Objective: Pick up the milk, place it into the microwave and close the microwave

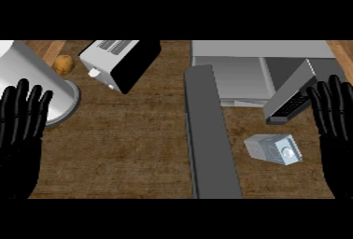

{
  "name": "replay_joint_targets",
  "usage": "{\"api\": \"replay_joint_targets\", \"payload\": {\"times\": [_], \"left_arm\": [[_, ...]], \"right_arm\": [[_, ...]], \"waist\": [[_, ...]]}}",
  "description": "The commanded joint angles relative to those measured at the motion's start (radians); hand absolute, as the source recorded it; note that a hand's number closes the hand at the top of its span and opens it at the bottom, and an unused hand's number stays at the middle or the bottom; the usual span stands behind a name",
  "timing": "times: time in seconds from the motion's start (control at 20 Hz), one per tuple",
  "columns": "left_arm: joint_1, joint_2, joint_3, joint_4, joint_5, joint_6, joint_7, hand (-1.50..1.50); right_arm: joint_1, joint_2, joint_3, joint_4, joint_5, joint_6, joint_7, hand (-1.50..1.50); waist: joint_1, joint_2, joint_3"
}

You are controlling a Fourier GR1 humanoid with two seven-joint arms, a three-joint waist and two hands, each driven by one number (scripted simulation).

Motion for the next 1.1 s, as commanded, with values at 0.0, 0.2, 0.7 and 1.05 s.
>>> {"api": "replay_joint_targets", "payload": {"times": [0.0, 0.2, 0.7, 1.05], "left_arm": [[0.023, -0.013, -0.005, -0.014, -0.044, 0.017, -0.017, -1.5], [-0.084, 0.013, 0.046, 0.081, -0.044, 0.026, -0.013, -1.5], [0.202, -0.063, 0.007, 0.011, 0.031, -0.015, -0.049, -1.5], [0.334, -0.097, -0.106, -0.079, -0.025, 0.02, -0.084, -1.5]], "right_arm": [[0.039, 0.054, 0.026, -0.005, 0.003, -0.01, -0.094, -1.5], [0.18, 0.052, -0.067, -0.027, -0.147, 0.084, -0.323, -1.5], [0.464, 0.106, 0.141, -0.127, -0.308, 0.292, -0.442, -1.5], [0.523, 0.069, 0.034, -0.107, -0.334, 0.282, -0.519, -1.5]], "waist": [[-0.023, 0.021, -0.009], [-0.036, 0.022, -0.008], [-0.025, 0.018, -0.009], [-0.023, 0.019, -0.009]]}}
